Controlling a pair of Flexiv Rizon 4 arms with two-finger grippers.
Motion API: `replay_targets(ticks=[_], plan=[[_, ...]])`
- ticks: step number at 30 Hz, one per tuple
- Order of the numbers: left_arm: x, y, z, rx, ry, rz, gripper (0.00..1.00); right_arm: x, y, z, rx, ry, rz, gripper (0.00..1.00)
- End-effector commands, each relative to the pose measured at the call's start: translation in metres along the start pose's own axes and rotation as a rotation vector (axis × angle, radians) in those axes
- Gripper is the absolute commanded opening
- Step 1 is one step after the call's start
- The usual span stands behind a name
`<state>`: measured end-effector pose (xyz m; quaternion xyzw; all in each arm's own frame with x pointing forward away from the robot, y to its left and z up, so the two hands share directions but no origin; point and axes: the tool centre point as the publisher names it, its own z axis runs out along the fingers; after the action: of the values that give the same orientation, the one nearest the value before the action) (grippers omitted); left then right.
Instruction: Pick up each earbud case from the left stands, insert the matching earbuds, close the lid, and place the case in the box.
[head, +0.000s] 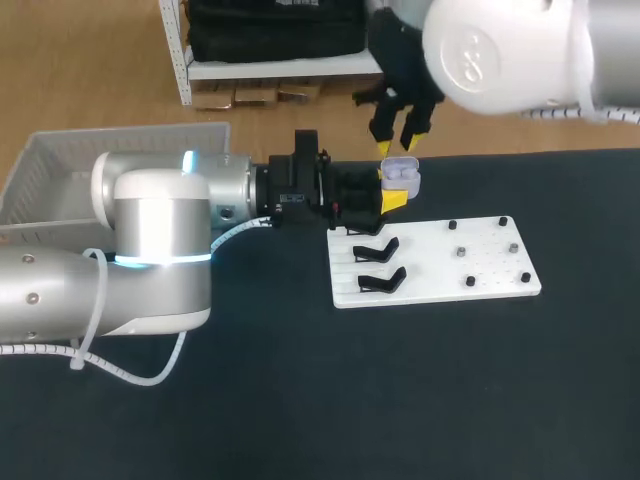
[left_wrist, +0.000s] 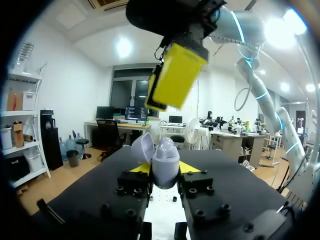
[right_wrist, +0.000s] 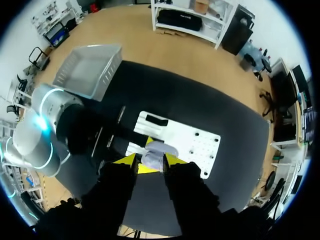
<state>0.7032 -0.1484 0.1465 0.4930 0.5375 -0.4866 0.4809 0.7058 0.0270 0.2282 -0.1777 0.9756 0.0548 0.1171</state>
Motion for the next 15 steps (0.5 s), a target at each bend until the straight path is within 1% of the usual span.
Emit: replay_targets(ticks=[1, 5, 8, 11, 15], plan=[[0.001, -0.001, 0.000, -0.006, -0.007, 0.004, 0.00, -0.012, -0.012, 0.009, 0.003, -0.047, 0.022, 0.33], [0.001, -0.001, 0.000, -0.006, -0.007, 0.004, 0.00, -0.030, -0.023, 0.024, 0.013, -0.063, 0.048, 0.31], [0.001, -0.001, 0.000, -0.006, -0.007, 0.004, 0.00, -0.038, -0.030, 0.034, 0.017, -0.067, 0.062, 0.30], [0.001, -0.001, 0.000, -0.006, -0.007, 0.004, 0.00, -0.039, -0.035, 0.042, 0.023, -0.058, 0.075, 0.30], [0.001, -0.001, 0.000, -0.006, -0.007, 0.004, 0.00, -0.032, -0.038, 0.048, 0.025, -0.035, 0.087, 0.29]])
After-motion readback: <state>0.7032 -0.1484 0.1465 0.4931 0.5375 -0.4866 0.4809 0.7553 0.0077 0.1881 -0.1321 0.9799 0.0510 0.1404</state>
